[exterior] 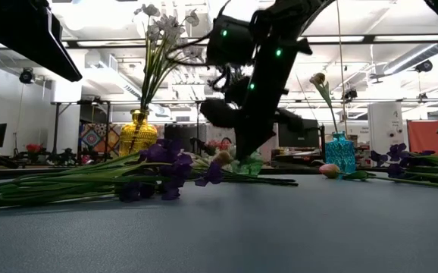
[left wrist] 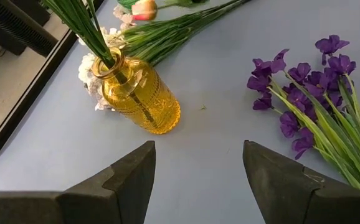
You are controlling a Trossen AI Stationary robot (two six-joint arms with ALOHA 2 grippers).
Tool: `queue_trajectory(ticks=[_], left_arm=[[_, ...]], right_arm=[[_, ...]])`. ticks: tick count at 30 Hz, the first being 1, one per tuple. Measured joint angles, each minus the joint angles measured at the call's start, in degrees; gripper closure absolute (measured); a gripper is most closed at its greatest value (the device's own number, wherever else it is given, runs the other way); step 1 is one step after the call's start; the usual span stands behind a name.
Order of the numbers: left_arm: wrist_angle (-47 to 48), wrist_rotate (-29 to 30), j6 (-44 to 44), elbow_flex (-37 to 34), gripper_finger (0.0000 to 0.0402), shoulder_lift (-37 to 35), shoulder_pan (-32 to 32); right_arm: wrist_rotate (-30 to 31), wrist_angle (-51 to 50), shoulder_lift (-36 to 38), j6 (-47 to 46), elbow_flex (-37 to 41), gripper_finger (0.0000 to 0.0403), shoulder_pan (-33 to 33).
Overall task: Sort flowers into vase by color
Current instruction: Put the left pink flower into the blue vase
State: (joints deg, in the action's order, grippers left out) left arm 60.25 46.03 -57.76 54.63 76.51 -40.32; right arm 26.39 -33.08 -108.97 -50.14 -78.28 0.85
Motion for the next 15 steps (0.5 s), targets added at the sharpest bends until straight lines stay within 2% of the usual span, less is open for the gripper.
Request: queue_trajectory(ticks=[6,15], left_arm=[[-0.1,0.1,0.0,0.0,0.0178,0.0,0.0],[-0.2,0.1,0.0,0.0,0.0178,0.0,0.0]], right_arm=[[1.8,-2.8,5.4,2.3,0.2,0.039,-1.7],[14.1,-1.1,17.6,2.7,6.7,0.039,-9.3]])
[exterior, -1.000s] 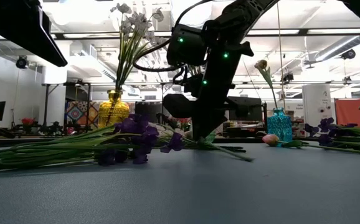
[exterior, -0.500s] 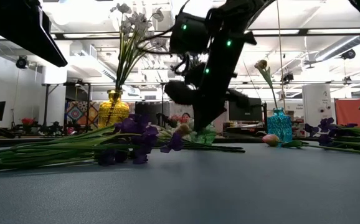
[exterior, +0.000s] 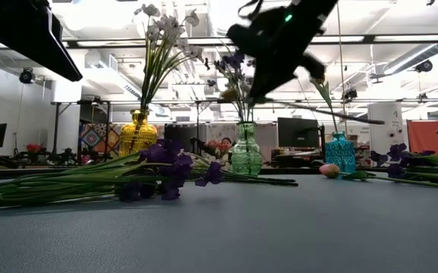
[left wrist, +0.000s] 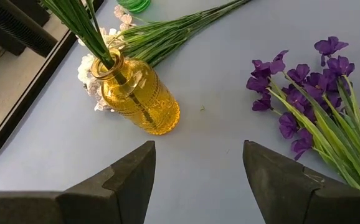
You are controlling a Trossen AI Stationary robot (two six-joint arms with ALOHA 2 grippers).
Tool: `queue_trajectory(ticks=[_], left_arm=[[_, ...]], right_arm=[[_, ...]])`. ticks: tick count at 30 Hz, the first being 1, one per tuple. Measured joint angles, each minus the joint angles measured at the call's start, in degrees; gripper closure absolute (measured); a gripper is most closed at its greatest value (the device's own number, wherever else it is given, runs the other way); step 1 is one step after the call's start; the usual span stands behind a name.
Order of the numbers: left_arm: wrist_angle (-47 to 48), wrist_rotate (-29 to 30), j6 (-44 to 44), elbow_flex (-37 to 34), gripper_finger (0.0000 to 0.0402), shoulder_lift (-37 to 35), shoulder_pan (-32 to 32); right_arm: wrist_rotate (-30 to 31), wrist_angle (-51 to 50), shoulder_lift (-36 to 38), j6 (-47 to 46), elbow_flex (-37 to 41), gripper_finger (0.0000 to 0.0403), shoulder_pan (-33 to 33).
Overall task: Sort flowers into vase by color
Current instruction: Put the left pink flower into the blue vase
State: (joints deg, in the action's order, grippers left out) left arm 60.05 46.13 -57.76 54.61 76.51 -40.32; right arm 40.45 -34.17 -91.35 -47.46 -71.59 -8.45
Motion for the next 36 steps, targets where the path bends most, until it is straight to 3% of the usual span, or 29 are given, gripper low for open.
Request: queue_trajectory(ticks=[3,8,18,24,27,36], left_arm=[[-0.1,0.0,0.0,0.0,0.0178,0.0,0.0],[-0.2,0.0,0.0,0.0,0.0178,0.0,0.0],[-0.2,0.0,0.0,0.0,0.0178,0.0,0.1],[-0.2,0.0,0.0,0.0,0.0178,0.0,0.1],[-0.2,0.5,0.2,0.0,0.0178,0.0,0.1],[-0.1,1.3,0.2,0.0,0.0178,0.0,0.0]], right_arm=[[3.6,4.0,5.3,2.5,4.1,0.039,-2.1],[7.5,21.1,15.1,18.6,13.9,0.039,-3.5],[5.9,78.4,31.5,53.4,37.8,0.039,1.3],[15.2,105.5,35.6,71.4,44.7,0.039,8.8],[15.7,111.9,36.2,77.9,45.4,0.039,13.0],[16.6,112.4,35.9,85.6,45.2,0.039,22.2]])
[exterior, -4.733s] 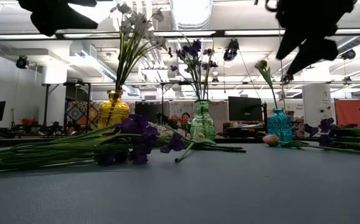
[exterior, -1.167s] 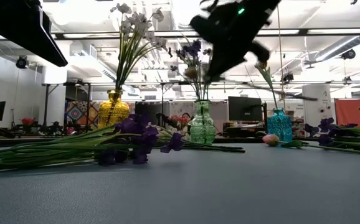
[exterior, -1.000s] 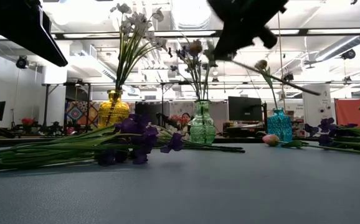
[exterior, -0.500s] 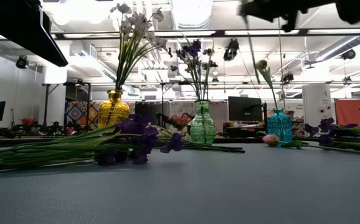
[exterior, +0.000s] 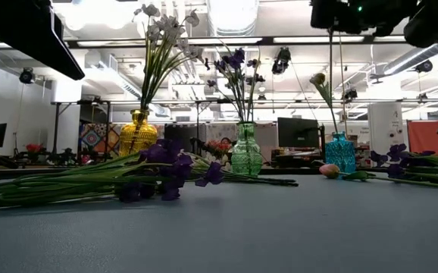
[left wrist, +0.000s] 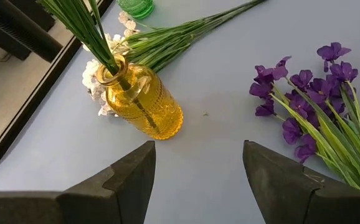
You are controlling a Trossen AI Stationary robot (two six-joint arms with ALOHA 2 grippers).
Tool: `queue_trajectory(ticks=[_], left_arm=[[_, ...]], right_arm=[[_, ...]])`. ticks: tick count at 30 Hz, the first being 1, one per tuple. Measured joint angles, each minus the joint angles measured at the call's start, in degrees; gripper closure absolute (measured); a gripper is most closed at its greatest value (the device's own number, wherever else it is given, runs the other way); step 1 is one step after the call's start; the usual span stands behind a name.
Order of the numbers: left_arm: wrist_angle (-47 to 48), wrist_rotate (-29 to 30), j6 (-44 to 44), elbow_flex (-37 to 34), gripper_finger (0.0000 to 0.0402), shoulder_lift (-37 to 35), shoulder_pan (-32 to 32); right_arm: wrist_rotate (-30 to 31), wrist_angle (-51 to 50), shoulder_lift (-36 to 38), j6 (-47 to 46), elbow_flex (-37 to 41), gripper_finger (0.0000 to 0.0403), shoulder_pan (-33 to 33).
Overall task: Sort flowers into vase by color
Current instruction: Put the left pink flower into the blue vase
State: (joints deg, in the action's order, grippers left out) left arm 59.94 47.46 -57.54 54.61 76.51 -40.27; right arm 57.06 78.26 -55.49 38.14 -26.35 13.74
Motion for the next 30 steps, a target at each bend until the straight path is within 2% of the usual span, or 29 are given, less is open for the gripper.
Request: queue_trajectory(ticks=[5,13,30], left_arm=[[0.1,0.0,0.0,0.0,0.0178,0.0,0.0],[0.2,0.0,0.0,0.0,0.0178,0.0,0.0],[0.2,0.0,0.0,0.0,0.0178,0.0,0.0]], right_arm=[[-0.1,0.0,0.0,0.0,1.2,0.039,4.3],[-2.0,-0.1,-0.1,-6.8,4.1,0.039,9.6],[-6.9,0.0,-1.9,-11.5,7.3,0.039,15.2]])
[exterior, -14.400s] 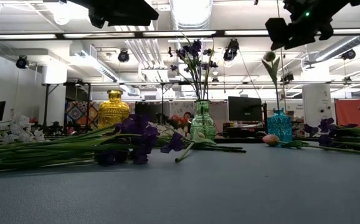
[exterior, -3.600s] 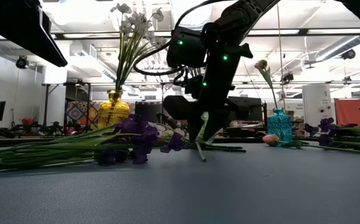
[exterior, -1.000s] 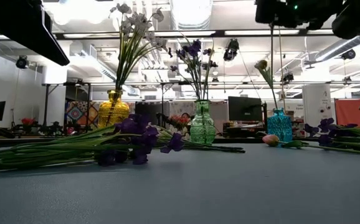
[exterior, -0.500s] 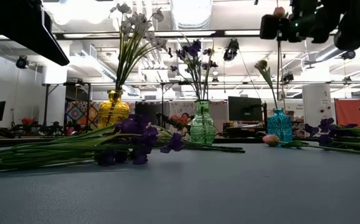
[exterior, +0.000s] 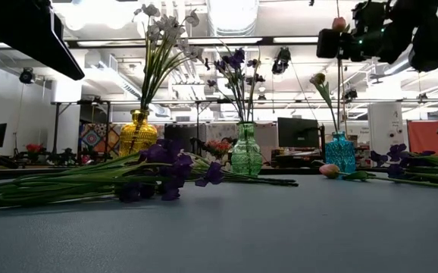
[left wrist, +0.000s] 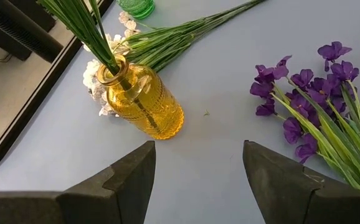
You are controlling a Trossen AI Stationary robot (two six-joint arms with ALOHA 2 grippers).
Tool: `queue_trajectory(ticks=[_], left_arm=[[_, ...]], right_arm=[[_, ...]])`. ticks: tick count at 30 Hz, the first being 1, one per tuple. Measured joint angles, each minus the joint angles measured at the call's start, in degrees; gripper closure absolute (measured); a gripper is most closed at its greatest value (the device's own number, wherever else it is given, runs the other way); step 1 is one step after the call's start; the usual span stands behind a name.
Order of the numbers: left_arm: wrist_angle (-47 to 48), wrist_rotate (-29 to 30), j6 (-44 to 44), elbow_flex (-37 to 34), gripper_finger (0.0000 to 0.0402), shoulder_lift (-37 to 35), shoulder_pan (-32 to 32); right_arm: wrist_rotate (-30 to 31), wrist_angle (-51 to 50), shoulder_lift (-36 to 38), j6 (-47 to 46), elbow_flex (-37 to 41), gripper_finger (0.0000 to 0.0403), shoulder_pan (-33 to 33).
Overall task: Sort flowers into vase by color
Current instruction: Put the left pink flower into the blue vase
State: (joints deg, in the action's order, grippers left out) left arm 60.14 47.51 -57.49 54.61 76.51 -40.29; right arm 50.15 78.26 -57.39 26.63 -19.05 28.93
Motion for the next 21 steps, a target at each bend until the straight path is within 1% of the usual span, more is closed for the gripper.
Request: queue_trajectory(ticks=[10,16,21], left_arm=[[0.0,0.0,0.0,0.0,0.0178,0.0,0.0],[0.2,0.2,0.0,0.0,0.0178,0.0,0.0],[0.2,0.2,0.0,0.0,0.0178,0.0,0.0]], right_arm=[[-1.5,0.3,-2.4,1.9,-0.3,0.039,1.0],[-2.1,0.4,-2.3,2.0,-0.3,0.039,1.5],[-2.2,0.7,-2.4,4.5,-0.3,0.039,1.5]])
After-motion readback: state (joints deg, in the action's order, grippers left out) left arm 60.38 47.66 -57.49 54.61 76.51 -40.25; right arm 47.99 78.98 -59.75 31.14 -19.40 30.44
